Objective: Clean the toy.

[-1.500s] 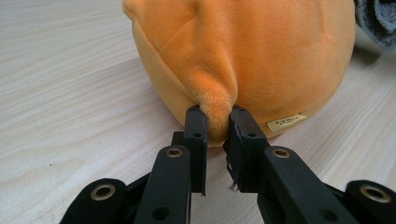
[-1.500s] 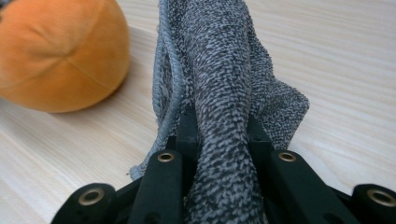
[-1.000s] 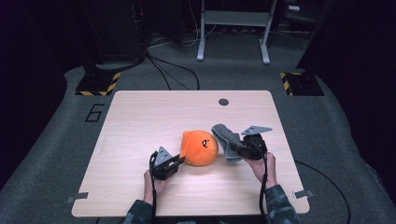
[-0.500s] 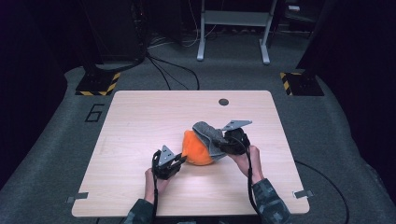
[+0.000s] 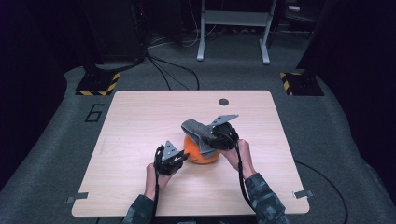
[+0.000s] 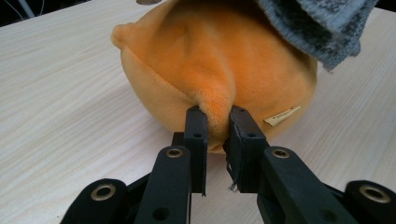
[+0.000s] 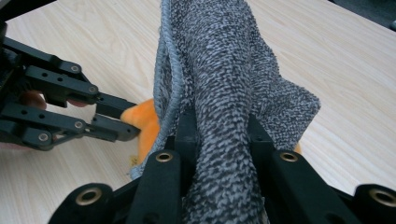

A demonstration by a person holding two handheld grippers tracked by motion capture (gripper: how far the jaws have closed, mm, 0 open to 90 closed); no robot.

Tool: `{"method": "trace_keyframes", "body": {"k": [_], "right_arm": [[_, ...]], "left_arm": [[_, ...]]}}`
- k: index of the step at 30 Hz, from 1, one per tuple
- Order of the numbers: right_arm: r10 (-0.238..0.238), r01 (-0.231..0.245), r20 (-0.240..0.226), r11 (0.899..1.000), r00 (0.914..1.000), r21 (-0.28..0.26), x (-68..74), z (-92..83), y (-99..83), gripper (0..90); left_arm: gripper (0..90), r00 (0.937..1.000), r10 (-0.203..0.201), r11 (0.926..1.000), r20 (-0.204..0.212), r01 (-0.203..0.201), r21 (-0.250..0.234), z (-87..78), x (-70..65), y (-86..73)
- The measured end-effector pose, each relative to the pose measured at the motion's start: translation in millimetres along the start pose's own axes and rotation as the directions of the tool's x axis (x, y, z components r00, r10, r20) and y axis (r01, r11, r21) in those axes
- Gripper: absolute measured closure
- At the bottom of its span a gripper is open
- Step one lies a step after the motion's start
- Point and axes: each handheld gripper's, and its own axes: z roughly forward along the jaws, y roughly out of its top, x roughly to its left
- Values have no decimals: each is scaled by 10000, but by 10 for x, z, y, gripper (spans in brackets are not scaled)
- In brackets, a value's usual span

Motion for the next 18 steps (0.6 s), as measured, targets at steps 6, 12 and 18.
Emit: {"method": "trace_keyframes", "body": {"k": [6,12,18], "right_arm": [[-334,343,-209,9985,9992,418,98,128,115,729],[-436,443,-111,9968,9990,666,98,235,123,732],[-360,354,51,9953,9993,897,83,228,117,736]], "left_arm": [[787,9998,173,9998,-48,-173,-53,6,-12,42],[796,9996,265,9996,-2,-265,4,2,-20,50],[797,9998,209,9998,-6,-209,-33,4,-27,56]]}}
